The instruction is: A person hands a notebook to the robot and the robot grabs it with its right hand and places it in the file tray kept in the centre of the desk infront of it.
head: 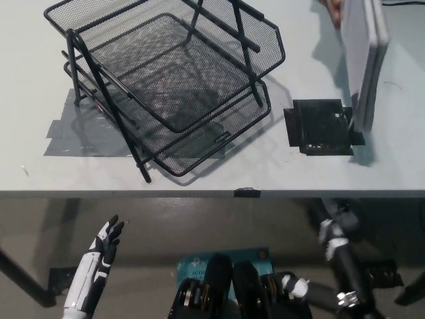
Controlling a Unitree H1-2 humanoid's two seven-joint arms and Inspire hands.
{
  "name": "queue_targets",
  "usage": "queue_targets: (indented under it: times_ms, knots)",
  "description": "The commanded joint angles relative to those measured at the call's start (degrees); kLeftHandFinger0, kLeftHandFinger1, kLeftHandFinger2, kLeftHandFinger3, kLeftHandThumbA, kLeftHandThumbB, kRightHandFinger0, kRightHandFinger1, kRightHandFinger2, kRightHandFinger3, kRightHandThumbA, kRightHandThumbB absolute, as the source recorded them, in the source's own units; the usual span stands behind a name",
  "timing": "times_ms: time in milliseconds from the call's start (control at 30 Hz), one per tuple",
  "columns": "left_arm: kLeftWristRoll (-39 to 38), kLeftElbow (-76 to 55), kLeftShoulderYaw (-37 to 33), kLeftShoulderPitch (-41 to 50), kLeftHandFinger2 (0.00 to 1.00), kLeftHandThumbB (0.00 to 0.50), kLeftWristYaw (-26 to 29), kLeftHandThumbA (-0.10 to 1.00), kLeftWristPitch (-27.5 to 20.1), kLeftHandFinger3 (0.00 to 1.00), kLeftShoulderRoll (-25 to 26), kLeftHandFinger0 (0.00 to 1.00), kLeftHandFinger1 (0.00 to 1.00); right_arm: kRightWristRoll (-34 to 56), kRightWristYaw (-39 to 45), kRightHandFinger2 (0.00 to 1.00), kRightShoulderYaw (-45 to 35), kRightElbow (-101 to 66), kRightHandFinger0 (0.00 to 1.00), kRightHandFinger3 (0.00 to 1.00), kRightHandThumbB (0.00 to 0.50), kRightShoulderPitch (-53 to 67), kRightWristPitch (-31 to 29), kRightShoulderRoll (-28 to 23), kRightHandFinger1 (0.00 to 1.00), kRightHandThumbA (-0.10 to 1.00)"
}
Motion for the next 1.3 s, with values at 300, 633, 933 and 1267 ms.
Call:
queue_targets:
  times_ms: [300, 633, 933, 1267]
  knots:
    - [0.46, -1.05, 0.69, 0.92, 1.0, 0.443, 0.77, 1.0, -3.17, 1.0, 0.36, 1.0, 1.0, -12.15, -8.17, 1.0, -9.4, -19.0, 1.0, 1.0, 0.312, -8.68, 0.59, 4.35, 1.0, 1.0]
    - [0.03, -0.36, 0.82, 0.41, 1.0, 0.428, 0.48, 1.0, -4.31, 1.0, 0.55, 1.0, 1.0, -14.28, -9.78, 1.0, -11.55, -15.27, 1.0, 1.0, 0.297, -13.96, 4.03, 7.08, 1.0, 1.0]
    - [-0.31, -1.23, 0.89, 0.58, 1.0, 0.444, 0.01, 1.0, -2.45, 1.0, 0.52, 1.0, 1.0, -15.46, -9.69, 1.0, -12.22, -5.04, 1.0, 1.0, 0.311, -22.55, 8.09, 4.66, 1.0, 1.0]
    - [0.32, -1.33, 1.03, 0.37, 1.0, 0.432, 0.57, 1.0, -2.4, 1.0, 0.09, 1.0, 1.0, -16.17, -12.22, 1.0, -11.67, 13.27, 1.0, 1.0, 0.335, -36.13, 8.2, 2.38, 1.0, 1.0]
